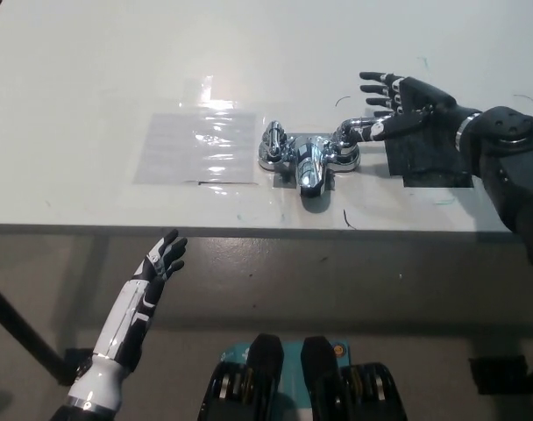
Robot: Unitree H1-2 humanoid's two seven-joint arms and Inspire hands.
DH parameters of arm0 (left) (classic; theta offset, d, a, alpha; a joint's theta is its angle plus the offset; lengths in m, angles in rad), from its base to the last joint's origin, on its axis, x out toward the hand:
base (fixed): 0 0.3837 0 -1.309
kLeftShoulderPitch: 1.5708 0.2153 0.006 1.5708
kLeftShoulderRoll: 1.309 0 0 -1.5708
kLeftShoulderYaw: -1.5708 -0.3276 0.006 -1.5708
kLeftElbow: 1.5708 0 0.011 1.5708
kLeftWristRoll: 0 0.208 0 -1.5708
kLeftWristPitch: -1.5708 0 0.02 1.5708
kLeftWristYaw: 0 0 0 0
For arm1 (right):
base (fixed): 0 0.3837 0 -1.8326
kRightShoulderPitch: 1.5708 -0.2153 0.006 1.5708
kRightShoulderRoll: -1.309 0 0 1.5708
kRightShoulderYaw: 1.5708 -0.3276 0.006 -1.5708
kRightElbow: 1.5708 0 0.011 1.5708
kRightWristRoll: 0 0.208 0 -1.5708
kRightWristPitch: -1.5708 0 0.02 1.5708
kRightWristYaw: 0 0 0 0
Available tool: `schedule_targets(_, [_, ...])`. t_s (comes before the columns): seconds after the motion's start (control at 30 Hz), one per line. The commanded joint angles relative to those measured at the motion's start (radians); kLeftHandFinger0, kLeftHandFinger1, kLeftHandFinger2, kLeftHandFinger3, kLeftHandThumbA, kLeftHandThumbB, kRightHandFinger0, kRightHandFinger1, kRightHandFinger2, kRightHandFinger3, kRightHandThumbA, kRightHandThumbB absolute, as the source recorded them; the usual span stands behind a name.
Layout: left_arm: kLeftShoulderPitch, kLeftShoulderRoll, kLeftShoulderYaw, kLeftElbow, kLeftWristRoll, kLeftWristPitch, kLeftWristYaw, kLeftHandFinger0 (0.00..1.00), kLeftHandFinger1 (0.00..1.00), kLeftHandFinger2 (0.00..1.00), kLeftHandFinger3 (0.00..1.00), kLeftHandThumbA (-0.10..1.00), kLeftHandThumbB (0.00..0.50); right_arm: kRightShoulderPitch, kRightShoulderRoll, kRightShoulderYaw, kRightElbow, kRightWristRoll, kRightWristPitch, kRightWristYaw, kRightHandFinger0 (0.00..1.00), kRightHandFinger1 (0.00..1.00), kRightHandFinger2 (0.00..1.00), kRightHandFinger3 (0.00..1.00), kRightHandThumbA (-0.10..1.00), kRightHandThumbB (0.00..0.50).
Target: The faucet is at the center of the desk and the robot turn off the faucet by turning the right faucet handle using the right hand
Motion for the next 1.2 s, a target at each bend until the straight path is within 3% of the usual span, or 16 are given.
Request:
schedule_targets(0.0, [-0.015,0.006,-0.004,-0.019,0.008,-0.040,-0.016,1.00,1.00,1.00,1.00,0.99,0.279,-0.045,-0.030,-0.009,-0.006,-0.004,-0.021,-0.002,1.00,1.00,1.00,1.00,1.00,0.417])
schedule_targets(0.3, [-0.012,0.009,-0.003,-0.032,0.015,-0.024,-0.014,1.00,1.00,1.00,1.00,0.99,0.282,-0.032,-0.004,-0.032,-0.003,0.017,-0.014,0.003,1.00,1.00,1.00,1.00,1.00,0.404])
schedule_targets(0.4, [-0.016,0.011,-0.003,-0.027,0.017,-0.028,-0.016,1.00,1.00,1.00,1.00,0.99,0.274,-0.031,0.005,-0.048,-0.007,0.028,-0.007,0.026,1.00,1.00,1.00,1.00,1.00,0.440])
schedule_targets(0.77, [-0.019,0.013,-0.001,-0.027,0.016,-0.023,-0.017,1.00,1.00,1.00,1.00,0.97,0.275,-0.027,0.033,-0.085,-0.014,0.040,0.002,0.100,1.00,1.00,1.00,1.00,1.00,0.430])
schedule_targets(0.97, [-0.022,0.014,-0.001,-0.030,0.009,-0.013,-0.021,1.00,1.00,1.00,1.00,0.96,0.264,-0.025,0.048,-0.083,-0.015,0.026,0.000,0.110,1.00,1.00,1.00,1.00,1.00,0.462])
schedule_targets(1.17, [-0.022,0.016,0.001,-0.032,0.015,-0.013,-0.018,1.00,1.00,1.00,1.00,0.96,0.269,-0.009,0.056,-0.075,-0.014,0.016,-0.023,0.121,1.00,1.00,1.00,1.00,1.00,0.443])
